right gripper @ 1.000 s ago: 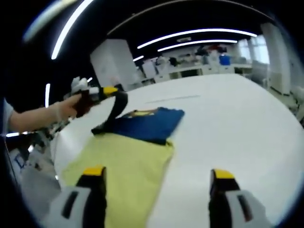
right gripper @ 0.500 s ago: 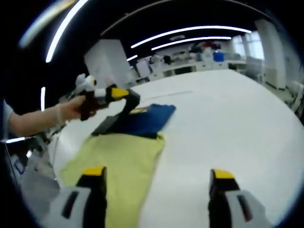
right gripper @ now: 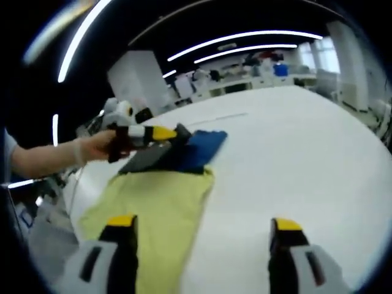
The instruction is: Fold the garment on the visible template until the final outline fits inside the template.
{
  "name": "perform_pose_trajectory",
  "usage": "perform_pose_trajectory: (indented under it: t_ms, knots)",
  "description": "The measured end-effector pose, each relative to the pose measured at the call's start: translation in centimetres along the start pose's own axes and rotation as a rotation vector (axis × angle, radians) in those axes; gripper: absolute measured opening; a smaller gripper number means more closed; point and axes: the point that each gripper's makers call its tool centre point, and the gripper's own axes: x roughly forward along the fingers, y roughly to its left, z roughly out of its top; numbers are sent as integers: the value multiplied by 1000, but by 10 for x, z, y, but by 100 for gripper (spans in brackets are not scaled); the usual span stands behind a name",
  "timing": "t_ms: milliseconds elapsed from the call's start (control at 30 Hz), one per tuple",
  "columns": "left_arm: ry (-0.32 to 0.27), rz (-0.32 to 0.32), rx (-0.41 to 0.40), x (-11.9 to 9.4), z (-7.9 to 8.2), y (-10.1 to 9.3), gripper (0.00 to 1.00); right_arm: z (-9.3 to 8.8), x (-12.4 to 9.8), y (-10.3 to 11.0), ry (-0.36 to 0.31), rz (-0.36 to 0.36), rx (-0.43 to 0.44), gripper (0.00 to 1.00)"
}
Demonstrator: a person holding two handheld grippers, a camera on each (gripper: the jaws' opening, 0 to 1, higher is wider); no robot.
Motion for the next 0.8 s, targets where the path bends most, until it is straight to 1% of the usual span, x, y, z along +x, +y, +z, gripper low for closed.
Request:
perform_pose_trajectory:
  t_ms: [67, 133, 200, 300, 433, 467, 533, 600, 667, 800]
  knots:
    - [-8, -7, 31, -1, 1, -3, 0, 1, 0, 0, -2, 2, 1, 89]
    - [-16, 7, 56, -2, 1, -3, 1, 1, 1, 0, -2, 2, 0, 89]
    - [-5, 15, 46, -2, 1, 2, 2, 1, 1, 0, 1, 3, -3, 89]
    - [-23, 25, 65, -4, 5, 6, 12, 2, 2, 2, -1, 7, -3, 89]
    - [-32, 56, 76, -5, 7, 11, 34, 2, 3, 3, -1, 11, -3, 89]
    - [-35, 56, 76, -6, 8, 11, 37, 2, 3, 3, -1, 12, -4, 89]
    - [-31, 58, 63, -7, 7, 12, 41, 2, 4, 5, -1, 14, -7, 89]
    - [-42, 58, 66, -9, 9, 12, 43, 2, 4, 7, -1, 16, -8, 89]
    - [-46, 62, 68, -10, 10, 13, 49, 3, 4, 6, -2, 17, -9, 89]
    - [-54, 60, 52, -15, 12, 11, 69, 3, 6, 7, 2, 21, -16, 89]
